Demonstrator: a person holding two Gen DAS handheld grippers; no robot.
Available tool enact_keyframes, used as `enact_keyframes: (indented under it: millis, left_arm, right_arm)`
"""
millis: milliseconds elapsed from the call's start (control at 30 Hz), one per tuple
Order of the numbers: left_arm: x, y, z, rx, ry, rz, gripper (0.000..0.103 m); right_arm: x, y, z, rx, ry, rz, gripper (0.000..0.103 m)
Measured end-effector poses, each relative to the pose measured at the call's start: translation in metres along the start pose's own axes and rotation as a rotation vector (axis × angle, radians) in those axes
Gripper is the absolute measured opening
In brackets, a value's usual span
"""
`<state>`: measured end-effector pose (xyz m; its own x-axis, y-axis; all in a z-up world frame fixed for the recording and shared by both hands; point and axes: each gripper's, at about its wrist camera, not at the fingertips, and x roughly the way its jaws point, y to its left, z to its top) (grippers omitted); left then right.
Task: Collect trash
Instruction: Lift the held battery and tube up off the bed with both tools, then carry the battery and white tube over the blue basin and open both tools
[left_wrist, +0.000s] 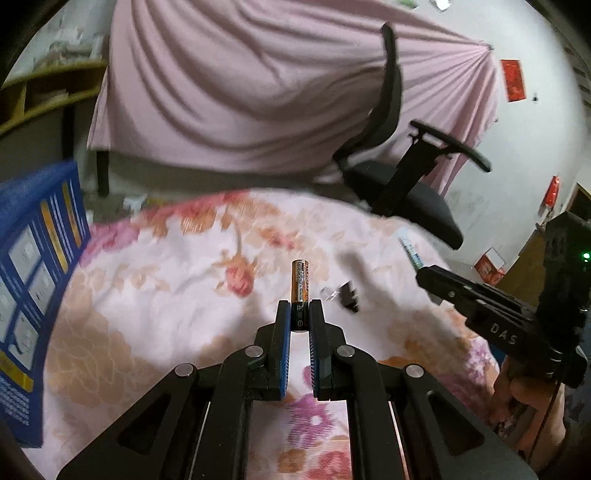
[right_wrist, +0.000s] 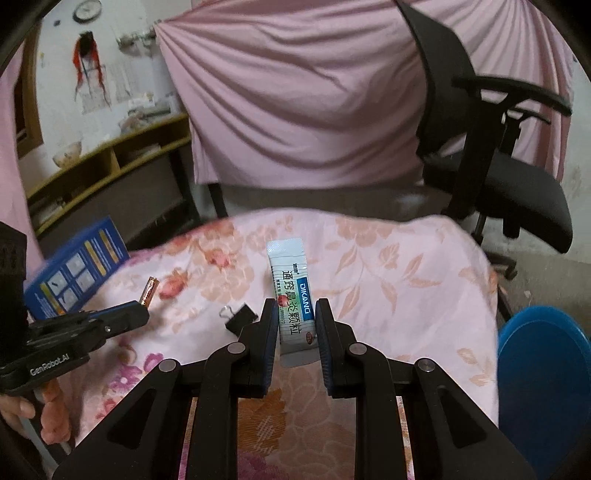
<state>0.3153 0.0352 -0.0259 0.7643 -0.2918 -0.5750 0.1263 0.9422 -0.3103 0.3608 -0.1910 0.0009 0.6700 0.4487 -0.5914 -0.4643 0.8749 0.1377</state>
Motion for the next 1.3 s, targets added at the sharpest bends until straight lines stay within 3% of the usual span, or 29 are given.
enact_keyframes:
  millis: [133, 600, 833, 1100, 1300]
  left_arm:
    - [-0.013, -0.015, -0.002, 0.037, -0.078, 0.011, 0.007]
    - [-0.028, -0.036, -0.002, 0.115, -0.187, 0.031, 0.007]
    - [-0.050, -0.056, 0.013, 0.107, -0.280, 0.026, 0.007]
    - [-0.072, -0.117, 0.029, 0.216, -0.373, -0.005, 0.007]
    - [-0.069, -0.179, 0.033, 0.301, -0.419, -0.072, 0.007]
  right_arm:
    - [-0.013, 0.004, 0.000, -0.015, -0.080, -0.003, 0.018]
    - [-0.041, 0.013, -0.002, -0.052, -0.238, -0.031, 0.018]
    - [-0.075, 0.008, -0.006, -0.029, -0.398, -0.090, 0.018]
    - [-0.128, -0.016, -0.011, -0.018, -0.557, -0.191, 0.018]
    - [-0.162, -0.050, -0.020, 0.022, -0.606, -0.269, 0.019]
